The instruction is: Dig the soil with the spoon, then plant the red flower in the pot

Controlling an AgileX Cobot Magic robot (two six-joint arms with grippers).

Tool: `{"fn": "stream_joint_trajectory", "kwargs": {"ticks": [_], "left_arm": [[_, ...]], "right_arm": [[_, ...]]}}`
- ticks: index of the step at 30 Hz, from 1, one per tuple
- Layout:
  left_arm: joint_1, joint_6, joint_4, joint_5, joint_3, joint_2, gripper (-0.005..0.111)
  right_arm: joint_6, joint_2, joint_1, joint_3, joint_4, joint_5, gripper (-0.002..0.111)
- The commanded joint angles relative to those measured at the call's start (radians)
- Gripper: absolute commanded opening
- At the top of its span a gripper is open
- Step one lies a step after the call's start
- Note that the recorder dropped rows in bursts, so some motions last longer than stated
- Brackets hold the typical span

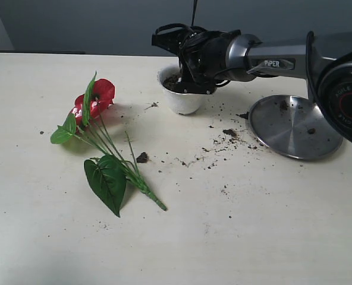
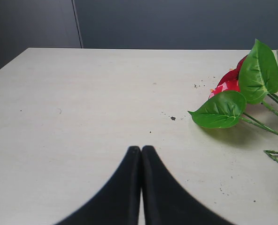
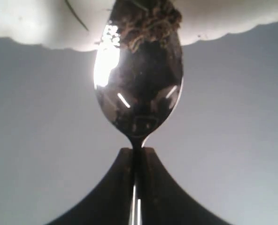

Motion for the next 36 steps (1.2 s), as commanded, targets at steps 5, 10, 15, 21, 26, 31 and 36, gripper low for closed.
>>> {"fn": "stream_joint_trajectory", "kwargs": {"ticks": [5, 10, 15, 21, 26, 31, 36], "left_arm": [[-0.003, -0.002, 0.000, -0.011, 0.005, -0.005, 0.000], [-0.003, -0.002, 0.000, -0.011, 0.005, -0.005, 0.000], [-0.003, -0.002, 0.000, -0.011, 0.005, -0.005, 0.000], [-0.003, -0.002, 0.000, -0.011, 0.005, -0.005, 0.000], [-0.003, -0.002, 0.000, -0.011, 0.005, -0.005, 0.000], [-0.003, -0.002, 0.000, -0.011, 0.005, -0.005, 0.000], [-0.003, -0.002, 0.000, -0.011, 0.005, -0.005, 0.000]], "right_arm": [[0.032, 0.024, -0.001, -0.004, -0.016, 0.028, -0.001], [0.039, 0.025, -0.001, -0.004, -0.016, 0.026, -0.001], [0.039, 0.025, -0.001, -0.004, -0.016, 0.017, -0.001], [0.039, 0.025, -0.001, -0.004, -0.016, 0.001, -0.001], [0.039, 0.025, -0.003, -0.004, -0.016, -0.011, -0.001], [0.039, 0.025, -0.007, -0.004, -0.016, -0.023, -0.001], [0.039, 0.025, -0.010, -0.024, -0.016, -0.015, -0.001]]}}
